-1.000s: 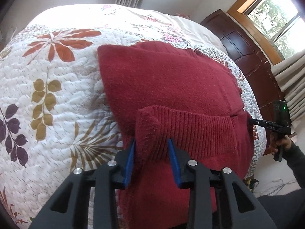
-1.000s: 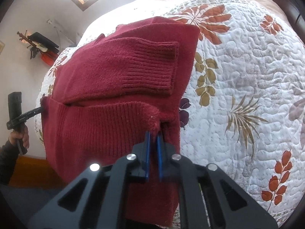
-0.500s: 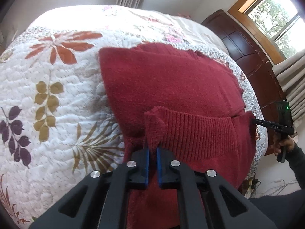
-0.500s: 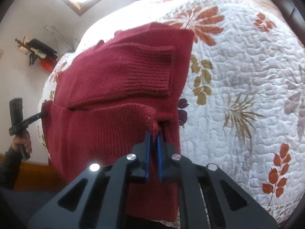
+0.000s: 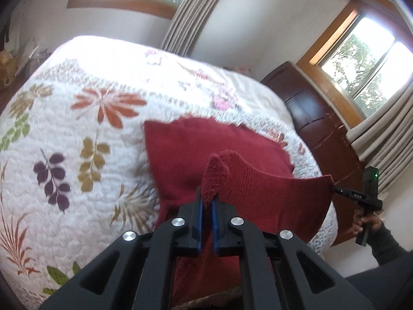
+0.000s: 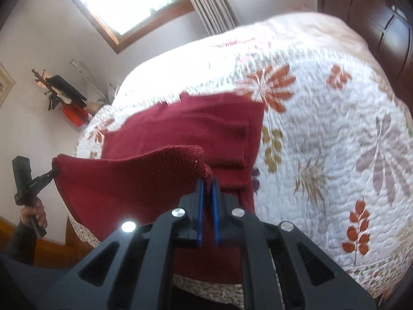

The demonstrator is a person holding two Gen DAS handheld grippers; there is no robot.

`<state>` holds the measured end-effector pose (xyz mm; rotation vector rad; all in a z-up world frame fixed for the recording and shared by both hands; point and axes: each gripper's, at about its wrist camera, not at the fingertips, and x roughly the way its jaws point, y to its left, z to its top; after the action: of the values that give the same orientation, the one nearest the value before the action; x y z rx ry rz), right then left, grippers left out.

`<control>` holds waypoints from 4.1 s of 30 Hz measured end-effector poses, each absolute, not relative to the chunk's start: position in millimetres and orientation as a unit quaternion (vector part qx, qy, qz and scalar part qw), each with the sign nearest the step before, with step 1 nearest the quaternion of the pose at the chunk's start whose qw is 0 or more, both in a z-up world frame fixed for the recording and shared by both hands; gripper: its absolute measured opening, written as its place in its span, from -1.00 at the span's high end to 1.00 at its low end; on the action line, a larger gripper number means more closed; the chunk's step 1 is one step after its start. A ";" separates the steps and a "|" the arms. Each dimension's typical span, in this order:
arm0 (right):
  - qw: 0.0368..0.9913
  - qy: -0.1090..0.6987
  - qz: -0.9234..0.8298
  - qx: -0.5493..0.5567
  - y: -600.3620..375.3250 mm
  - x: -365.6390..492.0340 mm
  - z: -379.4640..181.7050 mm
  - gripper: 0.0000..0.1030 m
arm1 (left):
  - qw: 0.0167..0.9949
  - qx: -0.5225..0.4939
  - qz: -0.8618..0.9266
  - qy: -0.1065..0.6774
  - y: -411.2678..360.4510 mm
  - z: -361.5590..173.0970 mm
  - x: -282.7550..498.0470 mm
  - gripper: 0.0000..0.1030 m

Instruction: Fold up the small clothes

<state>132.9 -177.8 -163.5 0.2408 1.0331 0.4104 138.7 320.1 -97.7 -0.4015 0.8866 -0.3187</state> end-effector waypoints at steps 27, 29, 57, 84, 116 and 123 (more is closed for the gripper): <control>0.835 0.504 0.196 0.099 -160.0 335.5 -159.6 0.90 | 0.855 -0.229 -0.178 0.430 346.7 -106.2 344.4 0.91; 0.837 0.501 0.196 0.098 -158.9 346.7 -159.3 0.90 | 0.854 -0.233 -0.179 0.429 350.6 -106.3 358.3 0.91; 0.795 0.583 0.128 0.107 -157.2 424.3 -262.8 0.90 | 0.791 -0.255 -0.107 0.546 362.9 -225.9 456.6 0.91; 0.823 0.534 0.142 0.135 -168.6 301.9 -250.3 0.50 | 0.813 -0.238 -0.119 0.518 335.3 -199.2 328.8 0.63; 0.777 0.579 0.215 0.117 -155.5 153.0 -301.3 1.00 | 0.773 -0.222 -0.184 0.566 238.7 -237.8 201.5 0.95; 0.841 0.500 0.206 0.019 -85.4 125.0 -225.9 0.46 | 0.776 -0.278 -0.190 0.534 293.4 -199.2 183.5 -0.45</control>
<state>125.0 -85.4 -225.9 0.0394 1.0568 0.4354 183.5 293.4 -199.2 -0.6010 1.1555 -0.4120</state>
